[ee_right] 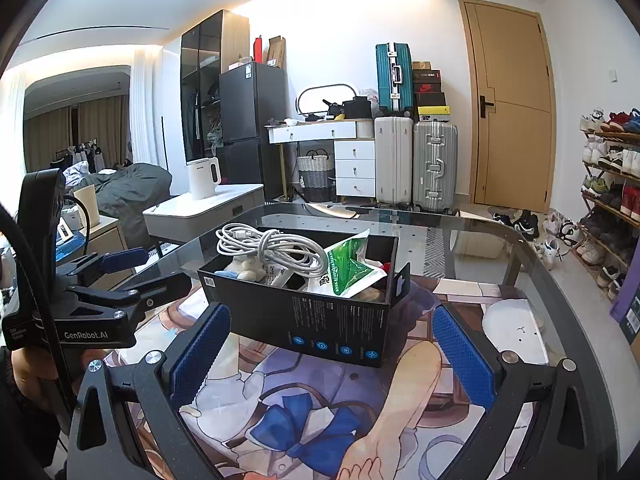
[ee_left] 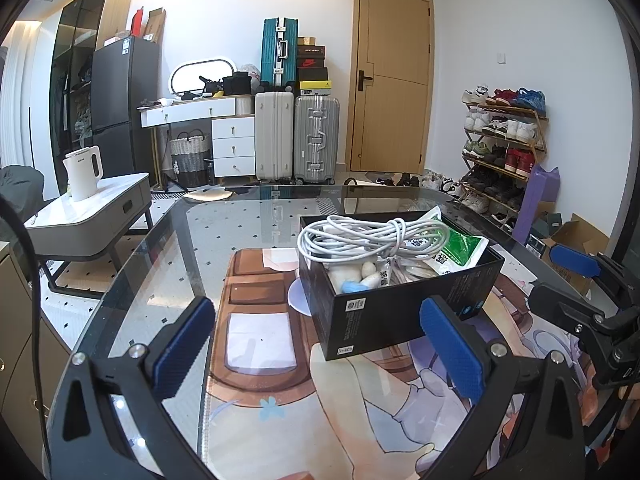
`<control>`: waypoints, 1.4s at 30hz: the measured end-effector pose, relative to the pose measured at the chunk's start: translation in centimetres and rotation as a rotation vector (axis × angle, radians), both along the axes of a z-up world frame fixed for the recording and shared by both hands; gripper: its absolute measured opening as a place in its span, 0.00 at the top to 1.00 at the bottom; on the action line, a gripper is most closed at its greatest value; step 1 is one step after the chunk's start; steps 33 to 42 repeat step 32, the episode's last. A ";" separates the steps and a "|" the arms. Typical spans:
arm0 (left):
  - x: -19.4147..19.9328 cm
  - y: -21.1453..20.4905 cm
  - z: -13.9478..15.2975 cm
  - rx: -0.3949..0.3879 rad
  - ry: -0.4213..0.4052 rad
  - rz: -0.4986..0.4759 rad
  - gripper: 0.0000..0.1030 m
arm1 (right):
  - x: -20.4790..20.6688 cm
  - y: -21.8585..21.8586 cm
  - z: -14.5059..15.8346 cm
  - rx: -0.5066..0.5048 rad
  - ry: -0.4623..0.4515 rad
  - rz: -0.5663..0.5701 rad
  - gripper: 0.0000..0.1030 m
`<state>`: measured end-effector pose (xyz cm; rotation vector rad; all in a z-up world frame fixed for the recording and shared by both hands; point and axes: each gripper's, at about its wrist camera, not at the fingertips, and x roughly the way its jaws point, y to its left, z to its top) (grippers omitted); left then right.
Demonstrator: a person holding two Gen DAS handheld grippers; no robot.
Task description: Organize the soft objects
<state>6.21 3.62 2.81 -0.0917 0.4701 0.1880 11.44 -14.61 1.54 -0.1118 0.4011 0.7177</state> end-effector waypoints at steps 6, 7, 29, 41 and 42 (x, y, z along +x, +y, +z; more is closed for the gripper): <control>0.0 0.0 0.0 0.000 -0.001 0.000 0.00 | 0.0 0.0 0.0 0.002 0.001 0.000 0.00; 0.0 0.0 0.0 0.001 0.000 0.001 0.00 | 0.0 0.0 0.0 0.002 0.001 0.000 0.00; 0.0 0.0 -0.1 -0.003 -0.002 0.006 0.00 | -0.1 0.0 0.0 0.002 0.004 0.003 0.00; 0.0 0.1 -0.1 -0.009 -0.003 0.009 0.00 | -0.1 0.0 0.0 0.003 0.004 0.003 0.00; 0.0 0.1 -0.1 -0.009 -0.003 0.009 0.00 | -0.1 0.0 0.0 0.003 0.004 0.003 0.00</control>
